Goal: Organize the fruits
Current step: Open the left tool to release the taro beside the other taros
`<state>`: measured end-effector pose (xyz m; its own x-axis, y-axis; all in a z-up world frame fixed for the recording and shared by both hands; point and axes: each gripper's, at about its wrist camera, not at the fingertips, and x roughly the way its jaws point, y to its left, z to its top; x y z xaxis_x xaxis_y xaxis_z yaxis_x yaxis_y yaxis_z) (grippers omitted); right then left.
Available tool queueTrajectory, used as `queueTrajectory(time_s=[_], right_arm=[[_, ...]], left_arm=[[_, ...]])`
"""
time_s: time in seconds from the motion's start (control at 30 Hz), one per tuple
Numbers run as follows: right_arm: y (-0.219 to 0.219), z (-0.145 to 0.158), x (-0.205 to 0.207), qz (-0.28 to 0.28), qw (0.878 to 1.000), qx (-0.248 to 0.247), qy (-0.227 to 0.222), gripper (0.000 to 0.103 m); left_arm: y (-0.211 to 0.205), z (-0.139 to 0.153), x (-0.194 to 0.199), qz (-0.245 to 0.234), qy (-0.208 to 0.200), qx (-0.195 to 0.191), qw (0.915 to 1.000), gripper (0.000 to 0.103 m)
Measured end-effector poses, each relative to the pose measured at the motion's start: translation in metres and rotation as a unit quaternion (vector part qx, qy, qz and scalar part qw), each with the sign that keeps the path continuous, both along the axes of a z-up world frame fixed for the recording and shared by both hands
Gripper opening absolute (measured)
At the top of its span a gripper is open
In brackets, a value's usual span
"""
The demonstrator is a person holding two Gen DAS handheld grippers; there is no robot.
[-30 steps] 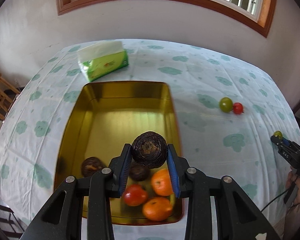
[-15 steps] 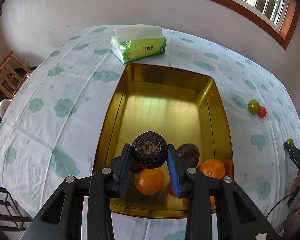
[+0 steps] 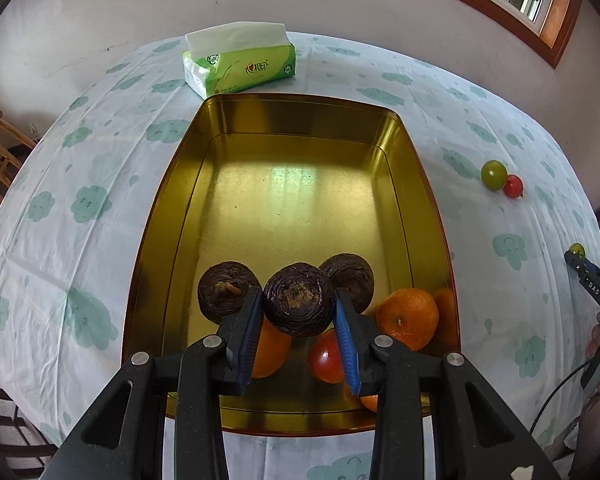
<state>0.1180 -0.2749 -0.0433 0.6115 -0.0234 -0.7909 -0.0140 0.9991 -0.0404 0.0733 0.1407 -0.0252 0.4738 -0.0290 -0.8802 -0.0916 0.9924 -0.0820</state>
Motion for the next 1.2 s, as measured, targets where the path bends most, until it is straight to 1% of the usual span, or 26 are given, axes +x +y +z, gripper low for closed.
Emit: queueTrajectory(time_s=[0.13,0.5,0.73,0.9,1.1,1.2], right_arm=[[0.0,0.0,0.0,0.0,1.0,0.0,0.0,0.039],[0.0,0.0,0.0,0.0,1.0,0.0,0.0,0.039],[0.0,0.0,0.0,0.0,1.0,0.0,0.0,0.039],[0.0,0.0,0.0,0.0,1.0,0.001,0.0,0.039],[-0.001,0.0,0.0,0.0,1.0,0.0,0.0,0.039],[-0.001,0.0,0.0,0.0,1.0,0.001,0.0,0.039]], left_arm=[[-0.001,-0.001,0.002,-0.002,0.003,0.004,1.0,0.031],[-0.01,-0.004,0.002,-0.01,0.003,0.036,0.9993,0.032],[-0.011,-0.004,0.002,-0.01,0.003,0.041,0.9991,0.032],[-0.012,-0.003,0.001,-0.009,0.0,0.041,0.9991,0.041],[-0.014,-0.001,-0.003,-0.013,-0.006,0.038,0.9992,0.042],[-0.013,0.002,-0.008,-0.011,-0.012,0.031,0.9994,0.042]])
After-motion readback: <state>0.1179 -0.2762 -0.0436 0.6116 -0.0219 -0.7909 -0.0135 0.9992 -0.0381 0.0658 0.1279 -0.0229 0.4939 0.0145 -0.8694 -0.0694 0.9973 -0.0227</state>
